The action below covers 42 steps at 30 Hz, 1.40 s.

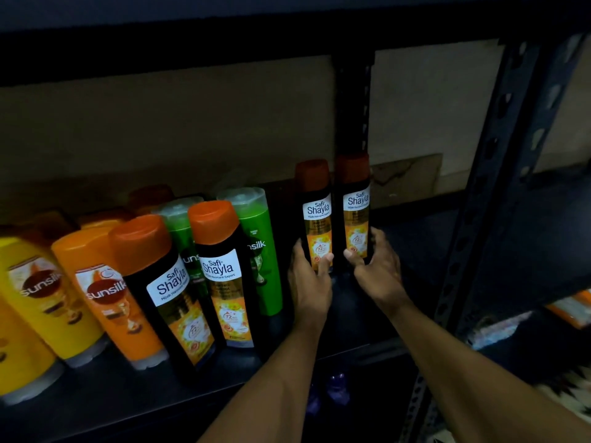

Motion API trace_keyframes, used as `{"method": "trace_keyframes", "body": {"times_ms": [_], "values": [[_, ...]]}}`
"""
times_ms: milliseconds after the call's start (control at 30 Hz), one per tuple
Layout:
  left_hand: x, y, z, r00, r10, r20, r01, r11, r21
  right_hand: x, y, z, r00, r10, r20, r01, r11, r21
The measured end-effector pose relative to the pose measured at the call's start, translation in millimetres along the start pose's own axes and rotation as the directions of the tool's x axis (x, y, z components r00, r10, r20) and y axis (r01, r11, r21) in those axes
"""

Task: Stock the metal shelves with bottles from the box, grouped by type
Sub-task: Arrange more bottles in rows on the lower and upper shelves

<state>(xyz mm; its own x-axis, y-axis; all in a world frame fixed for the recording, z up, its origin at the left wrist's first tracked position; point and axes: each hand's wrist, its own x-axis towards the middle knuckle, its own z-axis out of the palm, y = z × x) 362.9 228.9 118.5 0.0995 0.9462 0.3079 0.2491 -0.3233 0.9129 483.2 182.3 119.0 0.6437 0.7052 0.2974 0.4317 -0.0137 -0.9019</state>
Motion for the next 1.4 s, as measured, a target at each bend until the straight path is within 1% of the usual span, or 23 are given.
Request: {"method": "trace_keyframes", "body": {"times_ms": [100,167,300,333,400,467,500,533,600,700,800,867,933,967,1033,1100,1200,1333,1400], "values": [[-1.8,2.3,-3.2,1.000,-0.027,0.015,0.026,0.999,0.025,-4.0,-3.2,-0.6,1.000,0.024,-0.013,-0.024,0.999,0.034],[-4.0,1.7,-3.9,0.998,-0.050,0.030,0.048,0.996,0.075,-9.7,-4.7,-2.4,0.999,0.039,-0.005,-0.039,0.999,0.014],[-23.5,12.0,-14.6,0.988,-0.108,0.113,0.069,0.950,0.304,-38.9,-8.1,-10.5,0.994,0.072,0.084,-0.057,0.984,-0.170],[-34.6,15.2,-18.9,0.983,-0.119,0.138,0.068,0.941,0.333,-48.3,-8.3,-14.0,0.993,0.080,0.091,-0.060,0.978,-0.200],[-61.2,24.6,-41.4,0.972,-0.123,0.202,0.048,0.938,0.343,-71.8,-18.8,-24.5,0.993,0.099,0.066,-0.084,0.974,-0.208],[-83.0,23.6,-55.0,0.962,-0.083,0.261,-0.008,0.944,0.330,-85.9,-20.4,-32.2,0.992,0.125,0.010,-0.121,0.972,-0.202],[-93.0,24.5,-68.3,0.963,-0.045,0.265,-0.045,0.945,0.323,-96.2,-26.4,-35.6,0.992,0.123,-0.013,-0.123,0.974,-0.192],[-105.0,26.1,-85.4,0.967,0.000,0.256,-0.081,0.949,0.305,-110.8,-34.1,-38.0,0.994,0.104,-0.022,-0.106,0.976,-0.190],[-128.3,27.0,-119.6,0.971,0.117,0.207,-0.166,0.957,0.236,-140.7,-47.8,-36.0,1.000,0.019,-0.008,-0.020,0.985,-0.172],[-148.3,27.0,-172.0,0.954,0.293,0.070,-0.301,0.937,0.177,-174.0,-68.0,-21.4,0.995,-0.080,0.064,0.088,0.988,-0.130],[-151.9,26.6,-217.0,0.937,0.342,-0.073,-0.324,0.928,0.186,-190.6,-88.8,1.8,0.984,-0.113,0.140,0.125,0.989,-0.077],[-148.3,23.1,-236.3,0.932,0.316,-0.176,-0.277,0.936,0.216,-196.8,-100.9,18.1,0.974,-0.126,0.186,0.139,0.988,-0.062],[-140.3,18.9,-246.4,0.940,0.234,-0.249,-0.182,0.960,0.214,-196.2,-110.5,33.5,0.971,-0.118,0.207,0.133,0.989,-0.059],[-135.8,16.4,-248.1,0.947,0.186,-0.261,-0.136,0.971,0.197,-194.8,-114.3,40.3,0.973,-0.102,0.209,0.117,0.991,-0.058],[-126.7,9.7,-248.3,0.964,0.102,-0.245,-0.067,0.987,0.148,-189.9,-117.9,55.6,0.977,-0.057,0.206,0.072,0.995,-0.067],[-119.8,0.9,-244.4,0.976,0.057,-0.211,-0.034,0.993,0.114,-186.4,-117.3,69.9,0.979,-0.015,0.202,0.031,0.996,-0.078],[-116.4,-11.8,-236.8,0.982,0.004,-0.191,0.013,0.996,0.084,-185.1,-111.8,85.8,0.988,0.013,0.154,-0.002,0.998,-0.070],[-112.7,-22.4,-233.2,0.985,-0.005,-0.174,0.019,0.996,0.083,-183.1,-110.9,95.0,0.993,0.001,0.115,0.008,0.997,-0.077],[-109.2,-24.5,-234.7,0.987,-0.007,-0.160,0.022,0.996,0.090,-180.0,-110.1,94.0,0.993,0.001,0.120,0.010,0.995,-0.097]]}}
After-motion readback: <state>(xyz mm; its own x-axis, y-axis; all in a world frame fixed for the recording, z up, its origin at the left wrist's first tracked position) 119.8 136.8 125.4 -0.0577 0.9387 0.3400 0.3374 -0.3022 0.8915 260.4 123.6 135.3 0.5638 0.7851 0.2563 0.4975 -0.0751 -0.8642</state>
